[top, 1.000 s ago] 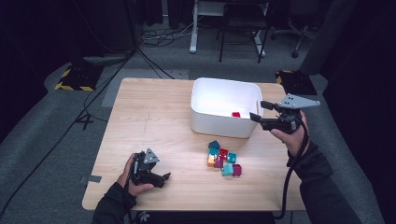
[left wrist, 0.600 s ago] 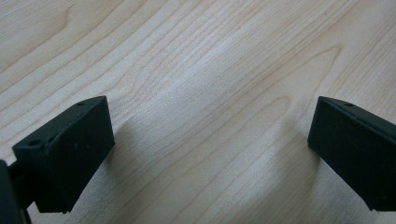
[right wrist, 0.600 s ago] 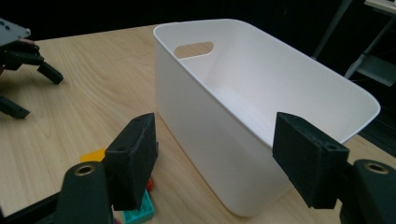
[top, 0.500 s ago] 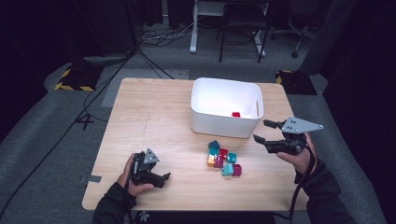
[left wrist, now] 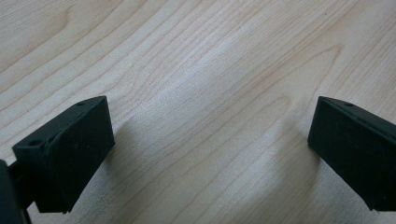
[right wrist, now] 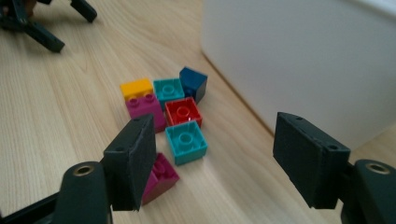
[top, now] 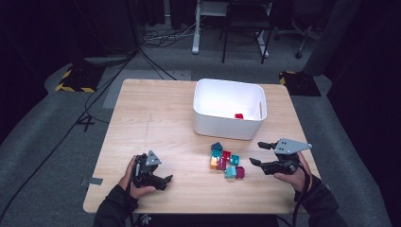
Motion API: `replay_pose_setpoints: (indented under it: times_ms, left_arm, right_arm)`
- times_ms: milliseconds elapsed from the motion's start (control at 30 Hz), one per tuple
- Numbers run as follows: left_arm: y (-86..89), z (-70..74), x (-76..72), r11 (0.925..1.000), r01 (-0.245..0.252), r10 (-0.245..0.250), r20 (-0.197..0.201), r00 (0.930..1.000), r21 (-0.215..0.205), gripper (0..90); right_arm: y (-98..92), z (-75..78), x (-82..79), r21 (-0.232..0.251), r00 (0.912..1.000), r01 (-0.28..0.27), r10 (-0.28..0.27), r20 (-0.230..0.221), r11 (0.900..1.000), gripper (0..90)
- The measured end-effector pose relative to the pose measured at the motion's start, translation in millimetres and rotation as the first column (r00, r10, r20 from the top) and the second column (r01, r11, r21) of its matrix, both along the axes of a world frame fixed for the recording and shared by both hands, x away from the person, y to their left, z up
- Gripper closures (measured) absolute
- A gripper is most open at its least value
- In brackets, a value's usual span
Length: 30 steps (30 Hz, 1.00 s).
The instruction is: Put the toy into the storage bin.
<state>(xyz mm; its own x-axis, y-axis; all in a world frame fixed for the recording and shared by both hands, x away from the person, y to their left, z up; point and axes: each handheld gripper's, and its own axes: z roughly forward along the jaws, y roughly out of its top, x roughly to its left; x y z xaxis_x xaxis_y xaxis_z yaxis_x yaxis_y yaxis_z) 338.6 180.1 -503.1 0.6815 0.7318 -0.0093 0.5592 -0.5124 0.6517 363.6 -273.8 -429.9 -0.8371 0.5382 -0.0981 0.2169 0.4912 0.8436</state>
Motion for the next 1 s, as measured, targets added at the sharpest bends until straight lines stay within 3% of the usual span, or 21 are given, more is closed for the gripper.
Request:
replay_pose_setpoints:
  times_ms: [267,367,767,1000]
  left_arm:
    - [0.0,0.0,0.0,1.0000,0.000,0.000,0.000,1.0000,0.000,0.6]
    - [0.0,0.0,0.0,1.0000,0.000,0.000,0.000,1.0000,0.000,0.6]
    - [0.1,0.0,0.0,1.0000,0.000,0.000,0.000,1.0000,0.001,0.6]
    - [0.0,0.0,0.0,1.0000,0.000,0.000,-0.001,1.0000,-0.001,0.6]
  right_arm:
    - [4.4,-26.4,-3.8,-0.003,0.9970,-0.031,0.030,-0.071,1.000,30.7]
    - [7.7,-36.1,-5.7,0.003,0.9921,-0.075,0.075,-0.101,0.997,30.9]
    - [19.0,-61.6,-3.7,-0.014,0.9774,-0.137,0.133,-0.164,0.990,30.4]
    - [27.3,-72.2,-0.5,-0.047,0.9785,-0.107,0.097,-0.182,0.993,29.4]
